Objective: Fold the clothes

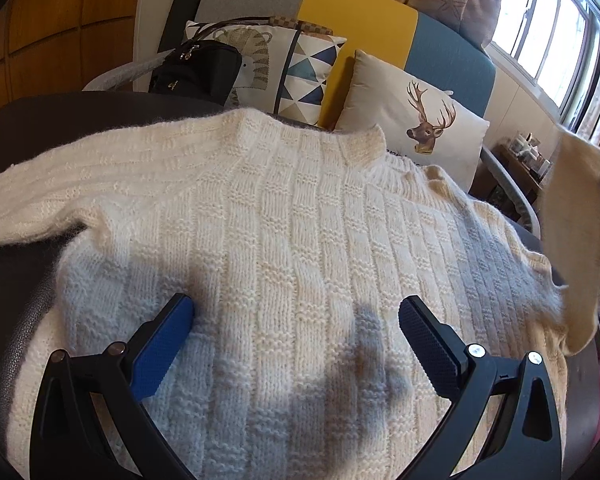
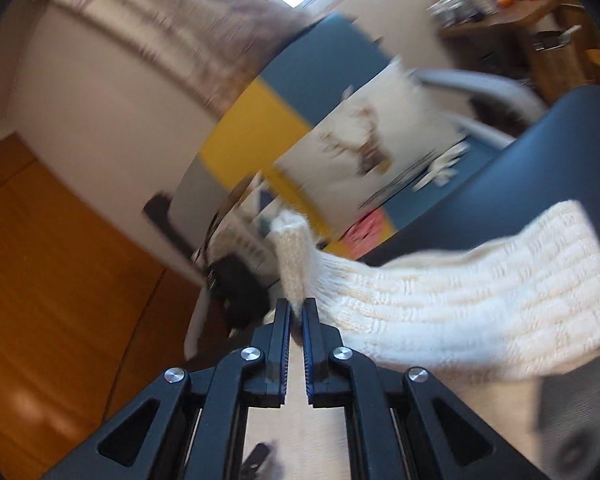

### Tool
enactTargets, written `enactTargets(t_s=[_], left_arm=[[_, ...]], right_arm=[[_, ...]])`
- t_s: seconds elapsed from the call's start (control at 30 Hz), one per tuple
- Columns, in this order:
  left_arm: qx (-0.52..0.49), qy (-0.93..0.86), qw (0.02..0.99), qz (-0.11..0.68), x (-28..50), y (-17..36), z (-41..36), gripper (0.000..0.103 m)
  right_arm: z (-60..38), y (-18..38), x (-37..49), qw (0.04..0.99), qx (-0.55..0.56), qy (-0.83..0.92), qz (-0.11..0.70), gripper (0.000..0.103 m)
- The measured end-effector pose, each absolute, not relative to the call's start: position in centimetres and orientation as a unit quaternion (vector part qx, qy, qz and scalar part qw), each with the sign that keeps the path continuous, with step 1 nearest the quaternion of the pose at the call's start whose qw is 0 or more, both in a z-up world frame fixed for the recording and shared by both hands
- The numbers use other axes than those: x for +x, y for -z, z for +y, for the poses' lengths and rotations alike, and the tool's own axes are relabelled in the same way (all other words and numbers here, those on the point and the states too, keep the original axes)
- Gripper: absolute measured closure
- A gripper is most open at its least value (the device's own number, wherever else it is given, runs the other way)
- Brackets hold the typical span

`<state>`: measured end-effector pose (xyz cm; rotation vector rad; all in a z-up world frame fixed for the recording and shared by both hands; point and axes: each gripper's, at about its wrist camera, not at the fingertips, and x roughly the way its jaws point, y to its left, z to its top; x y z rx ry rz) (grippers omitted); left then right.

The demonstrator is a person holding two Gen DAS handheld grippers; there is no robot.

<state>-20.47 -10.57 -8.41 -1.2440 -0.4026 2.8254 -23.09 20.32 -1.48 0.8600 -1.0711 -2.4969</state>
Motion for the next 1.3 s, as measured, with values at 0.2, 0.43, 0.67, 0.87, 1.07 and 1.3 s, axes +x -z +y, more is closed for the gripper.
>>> enactTargets(t_s=[0.2, 0.43, 0.67, 0.87, 1.07, 1.3], left_arm=[[-0.394, -0.907, 0.023, -0.145, -20.4, 8.3, -10.9, 0.000], [-0.389, -0.907, 0.029, -0.157, -20.3, 8.3, -11.2, 0.000], [-0.393, -0.906, 0.026, -0.153, -20.7, 8.3, -10.9, 0.000], [-0.417, -0.900, 0.008, -0.125, -21.3, 8.2, -10.0, 0.000], [-0.439, -0.885, -0.005, -0.158, -22.2, 7.5, -10.4, 0.000], [-0.458, -0.859, 0.057, -0.219, -25.1, 7.2, -9.9, 0.009]], right_arm=[[10.7, 5.0, -25.2, 0.205, 0.368, 0.842, -0.336, 0.098], [7.7, 10.4, -26.7, 0.254, 0.436, 0.798, -0.330, 0.094], [12.7, 11.0, -21.7, 0.253, 0.387, 0.801, -0.381, 0.077], [18.9, 11.7, -16.0, 0.138, 0.343, 0.880, -0.297, 0.074], [21.5, 14.7, -14.3, 0.128, 0.344, 0.856, -0.364, 0.077], [21.7, 15.0, -14.4, 0.137, 0.337, 0.852, -0.378, 0.077]])
